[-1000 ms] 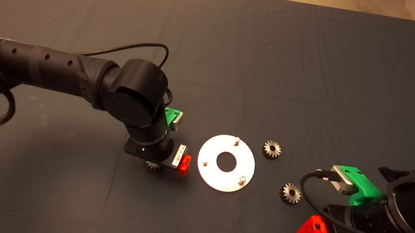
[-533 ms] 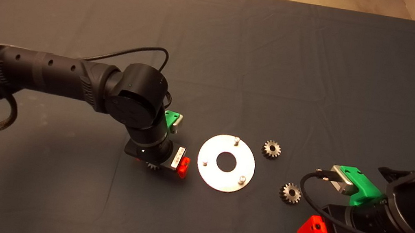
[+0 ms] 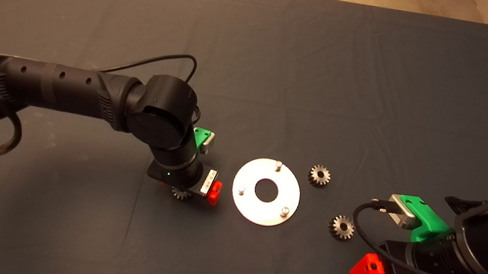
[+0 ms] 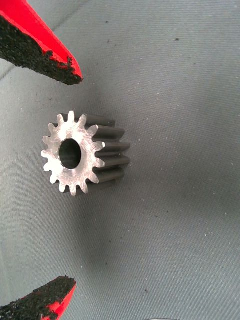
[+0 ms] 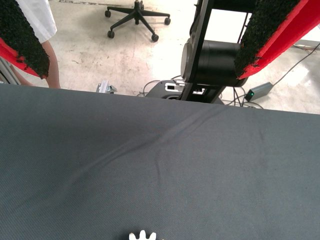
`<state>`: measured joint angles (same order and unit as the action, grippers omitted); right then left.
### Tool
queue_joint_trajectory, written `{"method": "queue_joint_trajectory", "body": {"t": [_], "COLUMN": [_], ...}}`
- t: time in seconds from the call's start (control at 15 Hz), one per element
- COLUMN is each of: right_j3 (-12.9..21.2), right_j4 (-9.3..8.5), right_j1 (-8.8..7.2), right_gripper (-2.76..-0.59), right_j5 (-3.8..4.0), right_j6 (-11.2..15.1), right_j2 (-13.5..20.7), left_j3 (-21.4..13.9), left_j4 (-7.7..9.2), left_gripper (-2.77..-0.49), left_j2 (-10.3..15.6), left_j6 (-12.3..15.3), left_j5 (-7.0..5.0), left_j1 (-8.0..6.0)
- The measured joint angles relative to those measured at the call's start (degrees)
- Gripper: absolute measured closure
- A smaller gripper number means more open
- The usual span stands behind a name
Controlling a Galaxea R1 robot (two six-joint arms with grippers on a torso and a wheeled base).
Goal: Install three planetary gears onto the carrier pins
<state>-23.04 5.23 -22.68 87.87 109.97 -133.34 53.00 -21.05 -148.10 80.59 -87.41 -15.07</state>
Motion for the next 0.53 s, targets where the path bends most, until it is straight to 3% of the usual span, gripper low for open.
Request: {"method": "queue_joint_trajectory", "body": {"t": [0.4,0.53], "right_j3": [0.0,0.0], "right_j4": [0.00,0.00], "right_j1": [0.00,-0.01], "right_gripper": [-2.75,-2.75], "right_j5": [0.00,0.02], "right_j6": [0.0,0.0], "right_j2": [0.0,0.0], "left_j3": [1.0,1.3], "left_j4": [-0.05,-0.17], "left_gripper": [-2.77,-2.77], "left_j2": [0.0,0.0], "left_j6": [-1.0,-1.7], "left_j5": [-0.01,-0.02], "left_j1": [0.05,0.68]}}
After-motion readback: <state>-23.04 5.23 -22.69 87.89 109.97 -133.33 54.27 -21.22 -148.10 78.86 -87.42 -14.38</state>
